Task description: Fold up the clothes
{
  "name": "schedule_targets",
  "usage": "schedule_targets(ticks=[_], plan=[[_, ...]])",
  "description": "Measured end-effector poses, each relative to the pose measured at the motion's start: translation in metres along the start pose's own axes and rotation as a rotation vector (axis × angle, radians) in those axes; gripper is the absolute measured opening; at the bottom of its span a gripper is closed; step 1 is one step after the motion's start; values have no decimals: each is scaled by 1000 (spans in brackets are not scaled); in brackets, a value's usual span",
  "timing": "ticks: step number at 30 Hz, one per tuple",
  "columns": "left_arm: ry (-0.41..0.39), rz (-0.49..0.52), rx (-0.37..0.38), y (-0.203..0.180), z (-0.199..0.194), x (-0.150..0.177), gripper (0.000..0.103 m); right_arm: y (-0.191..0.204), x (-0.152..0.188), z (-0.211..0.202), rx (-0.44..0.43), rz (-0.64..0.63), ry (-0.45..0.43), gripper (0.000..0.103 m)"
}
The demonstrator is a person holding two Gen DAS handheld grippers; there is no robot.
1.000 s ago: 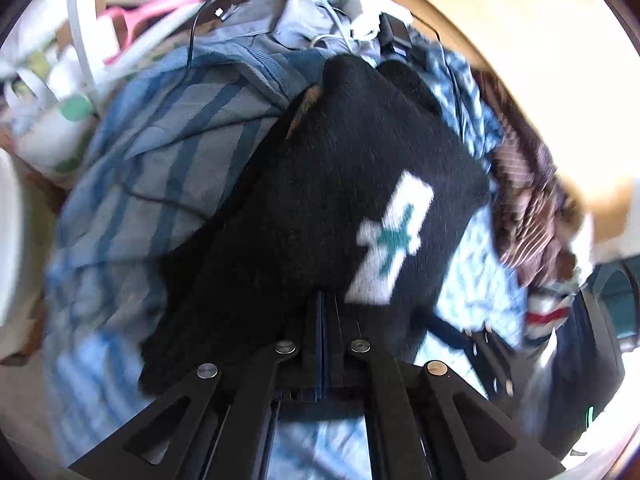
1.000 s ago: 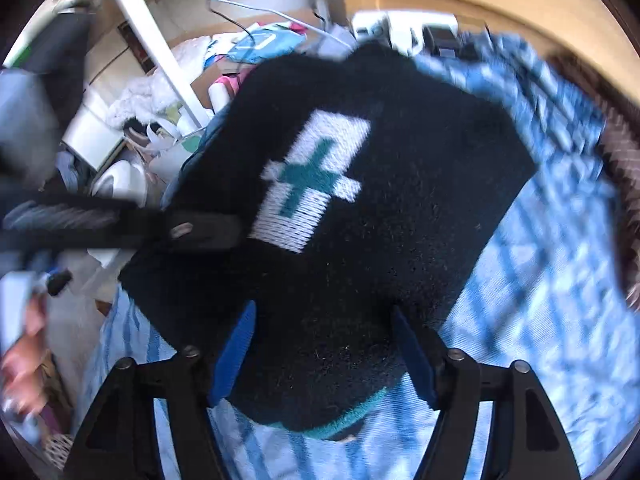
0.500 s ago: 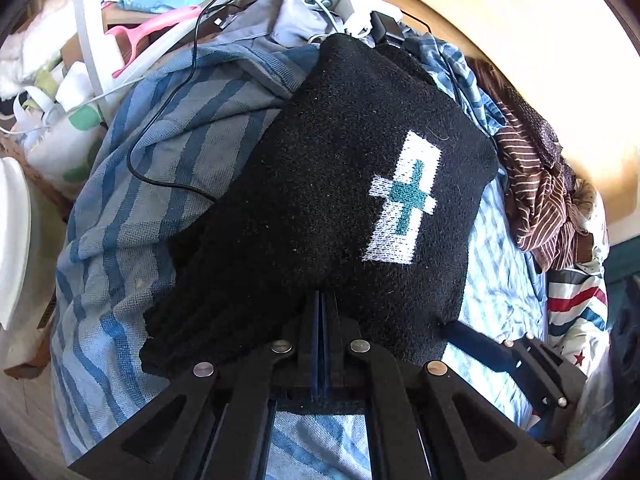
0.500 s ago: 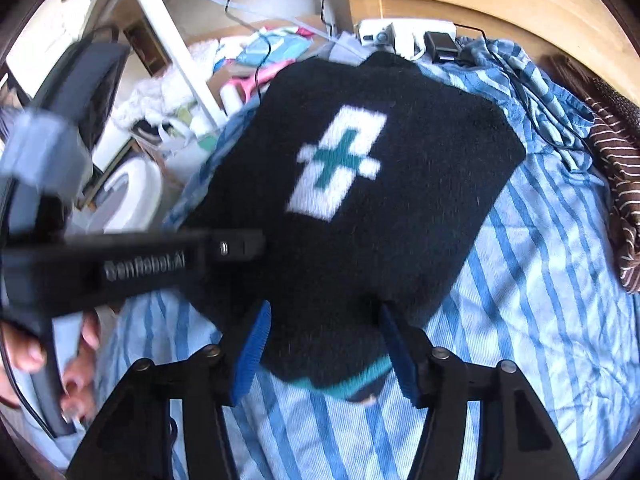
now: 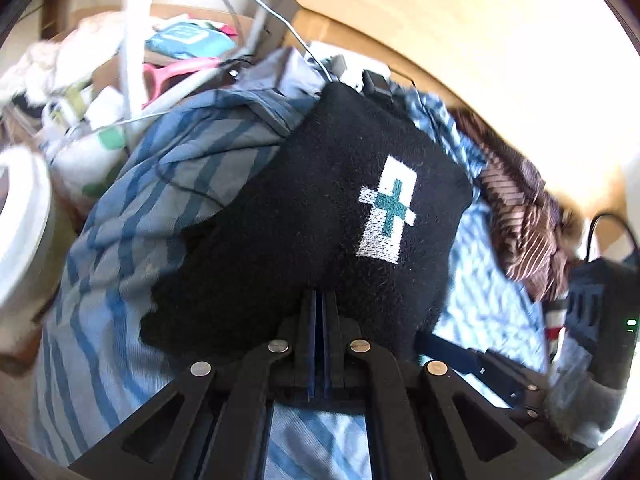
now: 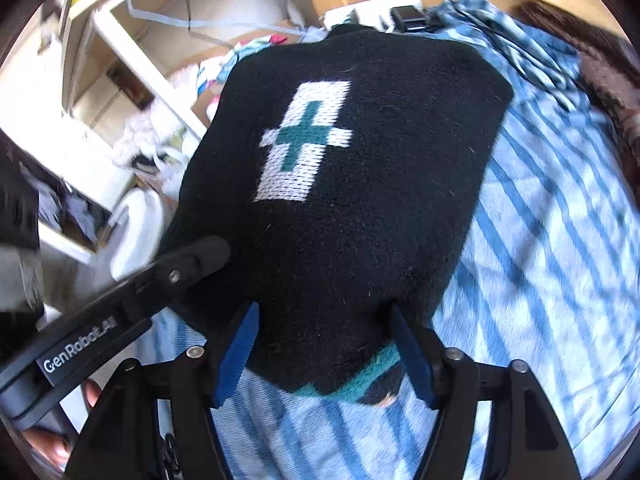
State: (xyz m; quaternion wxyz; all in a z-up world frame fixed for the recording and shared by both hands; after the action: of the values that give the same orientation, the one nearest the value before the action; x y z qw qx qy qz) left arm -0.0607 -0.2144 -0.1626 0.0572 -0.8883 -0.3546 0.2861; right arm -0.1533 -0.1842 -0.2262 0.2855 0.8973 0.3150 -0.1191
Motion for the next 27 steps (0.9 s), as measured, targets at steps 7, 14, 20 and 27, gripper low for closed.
schedule_targets(ticks=[7,14,20,27], plan=[[18,20,-133,-1,-15,8,5,-26,38,-8,-41,116,50,83],[24,-122,-143,22,-19,24,78,-38,42,-7,-113,186,40,83],[95,-616,88,73,-8,45,78,-23,41,0,-158,144,41,83],[130,-670,168,75,0,52,78,-8,50,20,-27,7,50,77]])
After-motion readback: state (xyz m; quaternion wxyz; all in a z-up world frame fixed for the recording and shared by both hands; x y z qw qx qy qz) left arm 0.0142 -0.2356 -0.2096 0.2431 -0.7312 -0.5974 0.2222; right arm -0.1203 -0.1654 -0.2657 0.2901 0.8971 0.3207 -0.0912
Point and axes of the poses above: each gripper's, at about its wrist camera, not at the fingertips, and z roughly the way its jaws point, y to its left, x to its underside, the point moved 7 cm from there along z, roughly the way its jaws point, and after that the axes turned 7 degrees about -x, right-handed, at the moved point
